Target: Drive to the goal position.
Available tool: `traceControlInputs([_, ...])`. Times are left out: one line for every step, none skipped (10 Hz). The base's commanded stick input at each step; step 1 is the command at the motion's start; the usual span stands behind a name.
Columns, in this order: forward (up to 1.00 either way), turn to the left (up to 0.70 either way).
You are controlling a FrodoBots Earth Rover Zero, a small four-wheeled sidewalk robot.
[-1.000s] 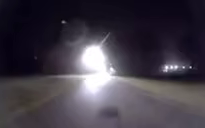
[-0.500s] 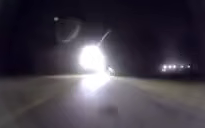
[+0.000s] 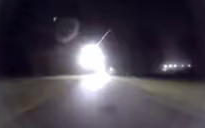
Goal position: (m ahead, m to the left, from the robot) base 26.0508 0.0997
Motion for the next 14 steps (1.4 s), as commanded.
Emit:
traceControlInputs([1.0,0.05])
traceControlInputs([1.0,0.07])
traceControlInputs([1.0,0.09])
traceControlInputs([1.0,0.11])
traceControlInputs([1.0,0.15])
traceControlInputs([1.0,0.14])
traceControlInputs([1.0,0.12])
traceControlInputs([1.0,0.07])
traceControlInputs([1.0,0.04])
traceControlInputs([1.0,0.05])
traceControlInputs([1.0,0.06])
traceControlInputs([1.0,0.1])
traceControlInputs([1.0,0.15])
traceControlInputs([1.0,0.16])
